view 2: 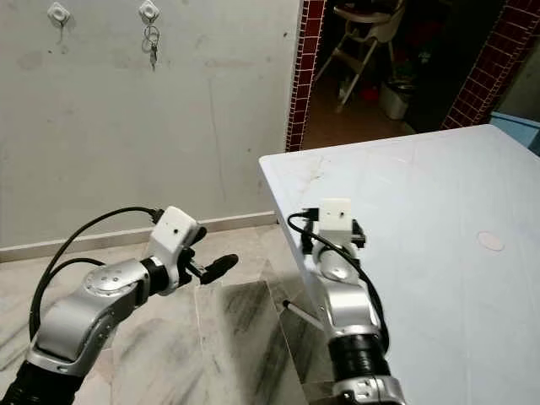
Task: Hang keys on a hook
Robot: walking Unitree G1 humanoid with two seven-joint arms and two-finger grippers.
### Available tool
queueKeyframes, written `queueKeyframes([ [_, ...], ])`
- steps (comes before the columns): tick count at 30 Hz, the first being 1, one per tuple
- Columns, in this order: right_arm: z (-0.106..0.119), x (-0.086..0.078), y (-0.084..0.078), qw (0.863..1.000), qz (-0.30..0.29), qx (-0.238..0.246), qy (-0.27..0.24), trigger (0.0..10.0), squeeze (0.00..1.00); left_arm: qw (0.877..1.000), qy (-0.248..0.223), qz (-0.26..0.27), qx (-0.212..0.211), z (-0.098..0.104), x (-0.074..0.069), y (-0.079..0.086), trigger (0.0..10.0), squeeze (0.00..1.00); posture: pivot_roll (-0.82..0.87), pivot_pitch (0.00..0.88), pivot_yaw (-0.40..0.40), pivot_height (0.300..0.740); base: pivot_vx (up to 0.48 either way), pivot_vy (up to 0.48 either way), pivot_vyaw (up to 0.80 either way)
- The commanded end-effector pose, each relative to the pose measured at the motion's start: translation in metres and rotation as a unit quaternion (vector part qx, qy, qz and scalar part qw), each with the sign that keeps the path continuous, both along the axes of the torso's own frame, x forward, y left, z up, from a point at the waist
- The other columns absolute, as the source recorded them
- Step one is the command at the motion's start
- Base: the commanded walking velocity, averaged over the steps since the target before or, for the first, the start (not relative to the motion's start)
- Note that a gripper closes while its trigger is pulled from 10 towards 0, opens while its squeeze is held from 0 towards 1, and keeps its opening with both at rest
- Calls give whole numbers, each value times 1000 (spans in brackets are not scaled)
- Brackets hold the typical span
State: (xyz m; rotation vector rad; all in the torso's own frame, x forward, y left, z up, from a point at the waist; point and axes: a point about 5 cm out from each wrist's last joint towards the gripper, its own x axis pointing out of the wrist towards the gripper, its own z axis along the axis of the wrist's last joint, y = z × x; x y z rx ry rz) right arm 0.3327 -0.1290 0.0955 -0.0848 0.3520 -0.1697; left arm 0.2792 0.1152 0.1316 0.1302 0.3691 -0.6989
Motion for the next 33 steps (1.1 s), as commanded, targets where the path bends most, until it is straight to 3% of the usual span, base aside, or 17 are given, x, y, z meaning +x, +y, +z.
queueKeyframes([
  [1,-1,4,-3,1000,-22,9,6,10000,0,1000,0,-16,-11,7,1,0,10000,0,198,0,-60,740,0,0,0],
  [6,-11,8,-2,999,-33,2,25,10000,0,998,16,-56,-17,8,-7,0,10000,0,212,0,-67,740,0,0,0],
  [15,-26,12,-4,998,-46,22,48,9922,0,996,18,-83,-5,7,-13,-2,10000,0,223,0,-68,740,0,0,0],
  [16,-27,13,-4,997,-46,22,50,9176,0,996,19,-83,-5,7,-13,-2,10000,0,228,0,-65,740,0,0,0],
  [17,-28,14,-4,997,-49,22,52,471,0,996,20,-84,-5,7,-14,-2,10000,0,230,0,-66,740,0,0,0],
  [19,-29,14,-5,997,-51,23,52,471,0,996,20,-84,-5,6,-14,-2,10000,0,230,0,-66,740,0,0,0],
  [20,-30,15,-5,997,-55,26,56,0,0,996,19,-84,-5,7,-14,-3,10000,0,230,0,-66,740,0,0,0],
  [26,-31,17,-11,995,-70,25,61,0,0,997,17,-82,-3,6,-14,-3,10000,0,238,0,-71,740,0,0,0],
  [33,-26,18,-25,995,-84,-15,47,0,0,997,14,-76,-2,7,-12,-3,10000,0,229,0,-70,740,0,0,0],
])
